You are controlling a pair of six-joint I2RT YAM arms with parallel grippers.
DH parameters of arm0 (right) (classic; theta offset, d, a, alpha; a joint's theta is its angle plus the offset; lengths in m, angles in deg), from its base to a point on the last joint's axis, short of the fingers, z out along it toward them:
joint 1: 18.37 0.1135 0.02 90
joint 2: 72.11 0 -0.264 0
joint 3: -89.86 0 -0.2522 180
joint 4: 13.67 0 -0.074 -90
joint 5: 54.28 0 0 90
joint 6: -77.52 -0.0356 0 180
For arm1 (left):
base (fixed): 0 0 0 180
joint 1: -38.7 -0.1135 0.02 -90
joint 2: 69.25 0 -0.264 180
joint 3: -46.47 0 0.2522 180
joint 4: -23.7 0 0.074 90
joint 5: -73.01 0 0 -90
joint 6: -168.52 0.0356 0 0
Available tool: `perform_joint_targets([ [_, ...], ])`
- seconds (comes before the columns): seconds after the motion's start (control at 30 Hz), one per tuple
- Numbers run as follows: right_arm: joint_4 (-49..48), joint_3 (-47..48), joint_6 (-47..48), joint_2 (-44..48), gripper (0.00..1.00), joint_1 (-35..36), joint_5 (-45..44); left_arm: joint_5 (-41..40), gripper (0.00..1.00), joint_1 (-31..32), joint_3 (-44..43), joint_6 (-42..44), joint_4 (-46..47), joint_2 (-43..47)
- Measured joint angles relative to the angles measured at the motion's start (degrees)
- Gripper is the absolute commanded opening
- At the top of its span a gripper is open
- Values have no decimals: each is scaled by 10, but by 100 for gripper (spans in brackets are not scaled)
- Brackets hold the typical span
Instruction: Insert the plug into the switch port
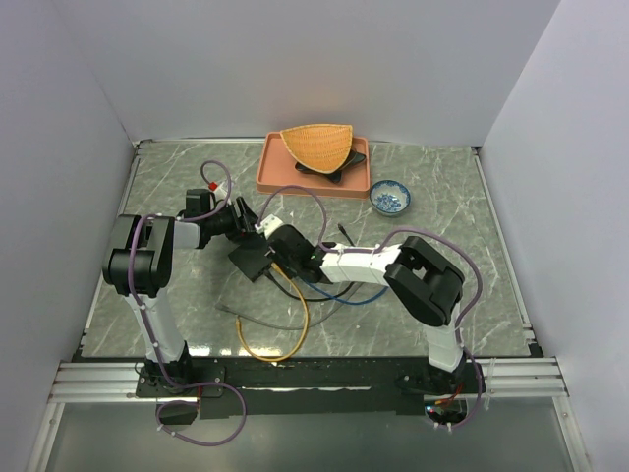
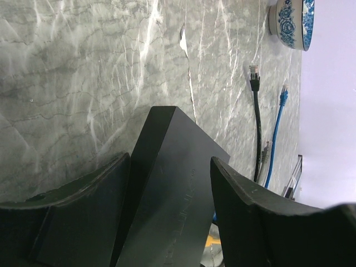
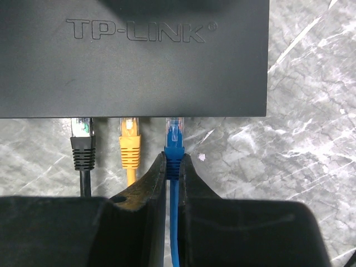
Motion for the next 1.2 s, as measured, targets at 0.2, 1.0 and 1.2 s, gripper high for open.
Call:
perform_joint_targets([
  [0.2, -11, -2, 0, 7, 0, 0, 1, 1, 66, 0, 2, 0, 2, 0],
  [1.0, -8, 8, -5, -19, 0, 2, -4, 0, 55, -1, 23, 7, 37, 0],
  [1.2, -9, 9, -5, -20, 0, 2, -7, -5, 52, -1, 25, 15, 35, 2],
])
